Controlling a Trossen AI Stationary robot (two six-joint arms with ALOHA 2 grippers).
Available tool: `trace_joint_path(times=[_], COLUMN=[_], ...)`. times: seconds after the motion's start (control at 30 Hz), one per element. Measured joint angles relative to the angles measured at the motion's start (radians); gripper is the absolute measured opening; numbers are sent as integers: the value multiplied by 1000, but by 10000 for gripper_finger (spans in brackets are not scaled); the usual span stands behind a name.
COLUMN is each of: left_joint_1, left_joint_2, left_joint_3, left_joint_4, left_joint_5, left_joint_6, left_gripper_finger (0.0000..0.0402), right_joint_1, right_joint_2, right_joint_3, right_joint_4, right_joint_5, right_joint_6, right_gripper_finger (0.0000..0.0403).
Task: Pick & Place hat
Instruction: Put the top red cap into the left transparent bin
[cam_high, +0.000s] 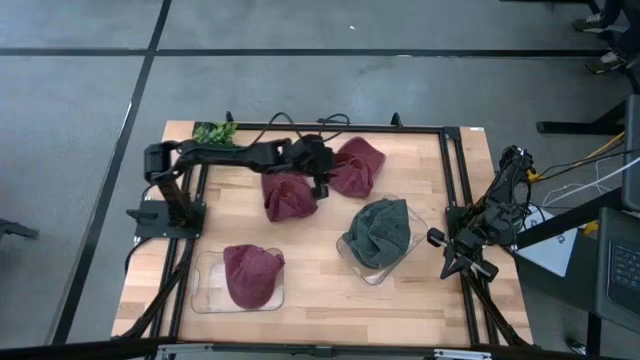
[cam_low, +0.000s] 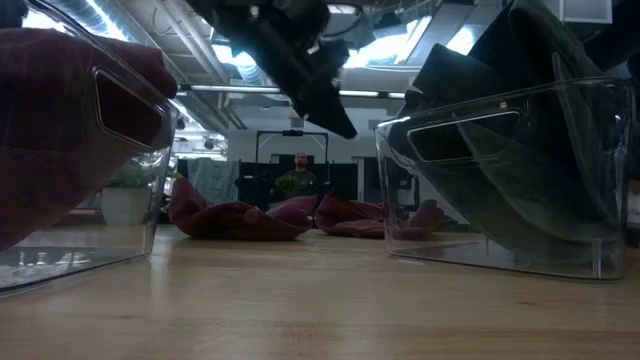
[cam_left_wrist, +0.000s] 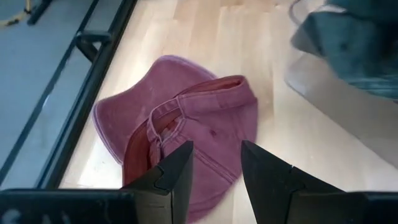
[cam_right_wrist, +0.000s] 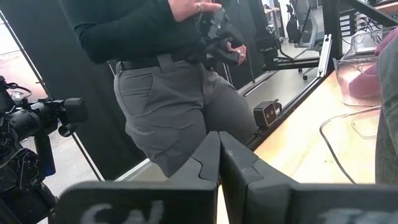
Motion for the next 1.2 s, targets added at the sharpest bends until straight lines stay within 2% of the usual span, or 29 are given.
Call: trace_joint_path(times=[0.13, 0.3, 0.43, 0.73, 1.2], left_joint_1=[7, 6, 6, -4, -12], left_joint_2=[67, 122, 170, 266, 318], left_joint_3=[51, 83, 90, 88, 92], left_joint_4=[-27, -29, -49, -48, -36], left_joint_5=[0, -1, -23, -116, -37], left_joint_6=[7, 150, 238, 269, 334], left_gripper_finger=[130, 140, 163, 217, 226], right_joint_1=[0, 0, 0, 0, 0], right_joint_2=[0, 0, 0, 0, 0], right_joint_3=[0, 0, 0, 0, 0], right_joint_4=[0, 0, 0, 0, 0], right_joint_5=[0, 0, 0, 0, 0], right_joint_6=[0, 0, 0, 0, 0], right_gripper_finger=[6, 6, 6, 6, 6])
